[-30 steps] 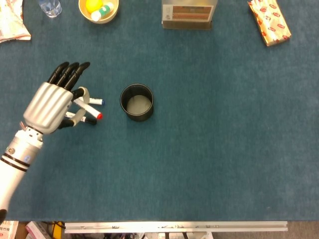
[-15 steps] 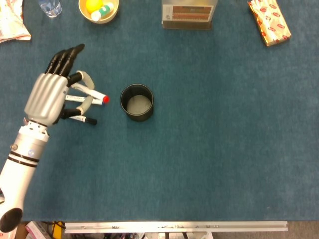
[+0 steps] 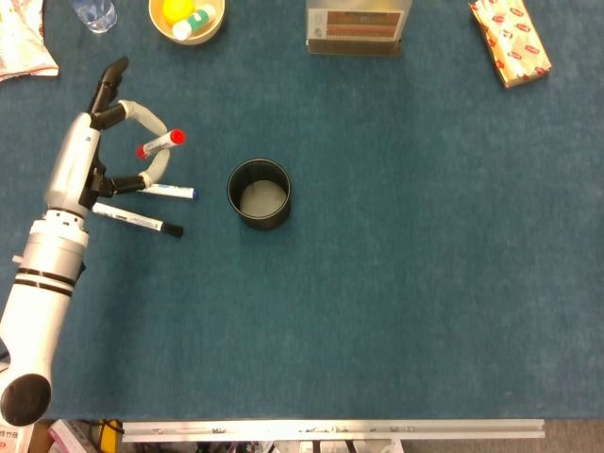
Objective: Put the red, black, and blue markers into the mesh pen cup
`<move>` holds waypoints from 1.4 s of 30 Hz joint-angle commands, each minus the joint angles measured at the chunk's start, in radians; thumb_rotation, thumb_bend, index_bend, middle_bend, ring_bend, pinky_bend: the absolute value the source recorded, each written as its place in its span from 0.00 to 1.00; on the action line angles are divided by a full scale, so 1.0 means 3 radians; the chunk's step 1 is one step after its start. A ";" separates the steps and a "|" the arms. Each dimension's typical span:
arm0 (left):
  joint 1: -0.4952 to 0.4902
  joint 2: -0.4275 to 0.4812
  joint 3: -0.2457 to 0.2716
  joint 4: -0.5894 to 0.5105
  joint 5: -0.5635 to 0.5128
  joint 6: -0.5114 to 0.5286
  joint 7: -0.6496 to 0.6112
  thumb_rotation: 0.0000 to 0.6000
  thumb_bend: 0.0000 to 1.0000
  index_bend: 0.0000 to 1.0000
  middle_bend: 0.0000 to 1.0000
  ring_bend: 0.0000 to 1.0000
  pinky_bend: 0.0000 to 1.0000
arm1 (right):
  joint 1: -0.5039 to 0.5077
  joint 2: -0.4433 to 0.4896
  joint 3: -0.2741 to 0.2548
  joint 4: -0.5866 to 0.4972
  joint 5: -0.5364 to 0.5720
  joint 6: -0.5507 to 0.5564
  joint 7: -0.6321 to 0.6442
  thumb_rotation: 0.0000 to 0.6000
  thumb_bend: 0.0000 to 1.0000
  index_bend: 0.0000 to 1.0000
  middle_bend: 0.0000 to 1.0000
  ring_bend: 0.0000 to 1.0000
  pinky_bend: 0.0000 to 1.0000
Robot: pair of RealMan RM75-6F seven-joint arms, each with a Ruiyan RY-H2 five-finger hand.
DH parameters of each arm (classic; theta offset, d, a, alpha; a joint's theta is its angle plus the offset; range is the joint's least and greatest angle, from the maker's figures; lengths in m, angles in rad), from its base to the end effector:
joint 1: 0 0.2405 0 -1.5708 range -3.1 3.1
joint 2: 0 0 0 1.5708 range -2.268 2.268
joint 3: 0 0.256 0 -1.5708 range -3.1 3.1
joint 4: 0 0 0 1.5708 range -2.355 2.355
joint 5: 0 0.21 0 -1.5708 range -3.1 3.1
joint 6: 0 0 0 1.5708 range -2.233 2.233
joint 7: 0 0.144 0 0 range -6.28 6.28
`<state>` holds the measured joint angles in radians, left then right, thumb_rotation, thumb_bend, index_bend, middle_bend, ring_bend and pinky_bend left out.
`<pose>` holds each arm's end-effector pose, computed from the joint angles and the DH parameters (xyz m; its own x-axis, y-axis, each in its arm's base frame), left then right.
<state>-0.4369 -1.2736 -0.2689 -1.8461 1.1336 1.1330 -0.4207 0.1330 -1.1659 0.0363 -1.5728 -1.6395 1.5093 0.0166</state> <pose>-0.1870 0.2939 0.0852 -0.4615 0.2138 0.8610 0.8816 0.0020 0.4720 -0.2871 -0.1910 0.1411 0.3807 0.0245 0.9244 -0.9060 -0.1901 0.3782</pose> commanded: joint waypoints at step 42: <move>-0.0175 -0.0584 -0.0079 0.0661 0.0202 -0.0821 -0.1435 1.00 0.34 0.61 0.00 0.00 0.06 | 0.0017 0.0133 0.0008 -0.0164 -0.0034 0.0021 -0.0141 1.00 0.00 0.14 0.17 0.13 0.30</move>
<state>-0.4886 -1.4450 -0.2931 -1.6515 1.1904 0.8881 -0.8472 0.1380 -1.1261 0.0386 -1.6221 -1.6498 1.5154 -0.0256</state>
